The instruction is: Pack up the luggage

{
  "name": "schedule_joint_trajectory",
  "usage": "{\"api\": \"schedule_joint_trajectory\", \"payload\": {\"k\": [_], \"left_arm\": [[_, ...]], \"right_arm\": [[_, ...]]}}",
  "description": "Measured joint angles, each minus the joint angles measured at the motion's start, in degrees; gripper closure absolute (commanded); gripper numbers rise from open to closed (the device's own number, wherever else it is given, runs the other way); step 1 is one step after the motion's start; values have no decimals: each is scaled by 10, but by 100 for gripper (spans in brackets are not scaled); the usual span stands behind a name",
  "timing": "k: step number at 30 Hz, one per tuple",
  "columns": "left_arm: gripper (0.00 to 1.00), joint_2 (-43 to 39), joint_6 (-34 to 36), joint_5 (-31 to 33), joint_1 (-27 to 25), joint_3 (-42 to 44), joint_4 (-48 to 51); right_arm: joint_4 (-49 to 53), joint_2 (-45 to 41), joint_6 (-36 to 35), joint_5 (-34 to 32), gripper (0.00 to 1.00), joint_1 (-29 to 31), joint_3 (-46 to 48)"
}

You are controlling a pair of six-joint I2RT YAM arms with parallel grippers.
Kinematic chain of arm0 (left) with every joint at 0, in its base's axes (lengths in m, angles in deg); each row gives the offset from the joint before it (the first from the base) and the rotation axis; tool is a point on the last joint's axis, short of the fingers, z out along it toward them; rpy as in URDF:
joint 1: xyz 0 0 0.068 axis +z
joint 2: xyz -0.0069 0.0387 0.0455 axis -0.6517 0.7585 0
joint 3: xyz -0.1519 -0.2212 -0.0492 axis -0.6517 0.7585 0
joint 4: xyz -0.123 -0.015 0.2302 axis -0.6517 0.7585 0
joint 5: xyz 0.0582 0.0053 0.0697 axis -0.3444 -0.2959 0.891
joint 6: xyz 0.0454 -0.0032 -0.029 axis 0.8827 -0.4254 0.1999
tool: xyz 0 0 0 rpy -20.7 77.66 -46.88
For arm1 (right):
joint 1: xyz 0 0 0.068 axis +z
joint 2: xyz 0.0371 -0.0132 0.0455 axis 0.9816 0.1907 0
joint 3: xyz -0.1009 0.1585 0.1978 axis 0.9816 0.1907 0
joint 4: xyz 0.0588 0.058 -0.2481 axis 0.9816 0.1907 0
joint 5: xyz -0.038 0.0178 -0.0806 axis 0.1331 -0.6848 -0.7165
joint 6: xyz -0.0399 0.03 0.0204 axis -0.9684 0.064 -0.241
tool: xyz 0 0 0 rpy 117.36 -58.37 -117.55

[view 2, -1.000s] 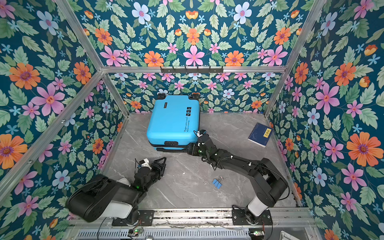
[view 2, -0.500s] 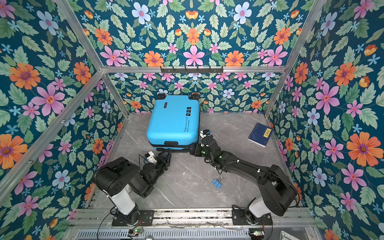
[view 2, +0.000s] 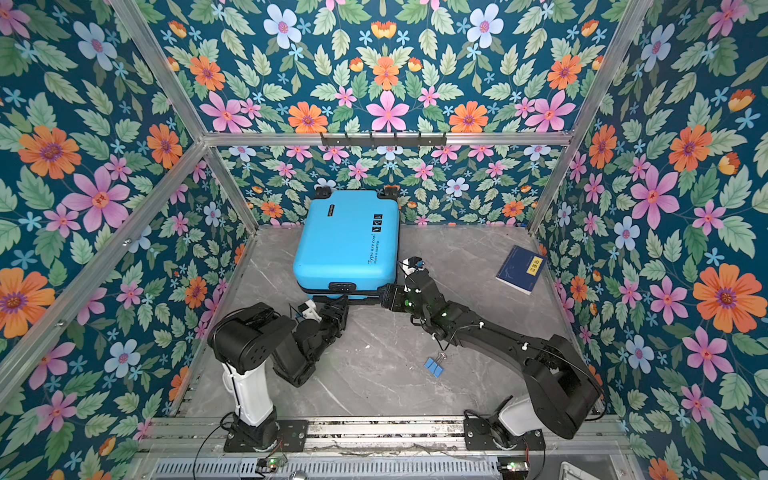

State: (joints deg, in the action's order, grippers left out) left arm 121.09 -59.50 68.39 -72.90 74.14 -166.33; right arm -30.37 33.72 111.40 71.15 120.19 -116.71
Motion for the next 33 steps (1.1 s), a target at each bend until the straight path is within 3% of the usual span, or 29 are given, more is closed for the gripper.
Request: {"api": "schedule_joint_trajectory", "payload": {"k": [14,20,24,28,33], "left_arm": [[46,27,26,22,0,-18,0],[52,37,41,31,0,-33,0],[63,28,52,34,-1,-38,5],[78,25,58,33,0,-45,17],[93,25,14,22,1,-51,13]], "right_arm": [[12,-13,-2,-3,22,0,10],[12,-22,-8,-7,23,0,31],[-4,-26,-19,-27,23,0,57],[-85,-32,-50,-53,25,0,132],[-177,-12,-119,-60,25,1,178]]}}
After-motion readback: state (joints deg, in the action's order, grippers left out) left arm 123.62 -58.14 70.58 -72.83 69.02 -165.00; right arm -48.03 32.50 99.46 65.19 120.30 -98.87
